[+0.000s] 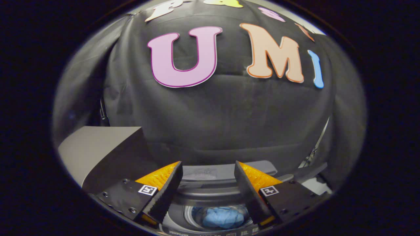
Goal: Put the clothes into the washing machine and then close the washing machine lid.
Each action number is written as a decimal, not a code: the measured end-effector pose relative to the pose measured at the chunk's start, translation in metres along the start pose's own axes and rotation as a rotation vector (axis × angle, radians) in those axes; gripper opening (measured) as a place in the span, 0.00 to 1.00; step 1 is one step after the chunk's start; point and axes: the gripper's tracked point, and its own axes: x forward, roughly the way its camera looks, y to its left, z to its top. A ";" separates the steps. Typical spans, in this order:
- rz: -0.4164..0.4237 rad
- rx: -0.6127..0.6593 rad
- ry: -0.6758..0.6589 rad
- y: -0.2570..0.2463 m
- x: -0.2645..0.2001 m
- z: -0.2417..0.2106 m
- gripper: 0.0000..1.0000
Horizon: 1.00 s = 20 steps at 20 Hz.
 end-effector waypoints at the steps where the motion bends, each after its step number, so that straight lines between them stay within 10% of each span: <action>1: 0.013 0.026 -0.018 -0.003 -0.011 -0.001 0.98; 10: 0.006 0.112 -0.159 -0.090 -0.094 -0.025 0.96; 20: 0.018 -0.063 -0.371 -0.157 -0.188 -0.079 0.96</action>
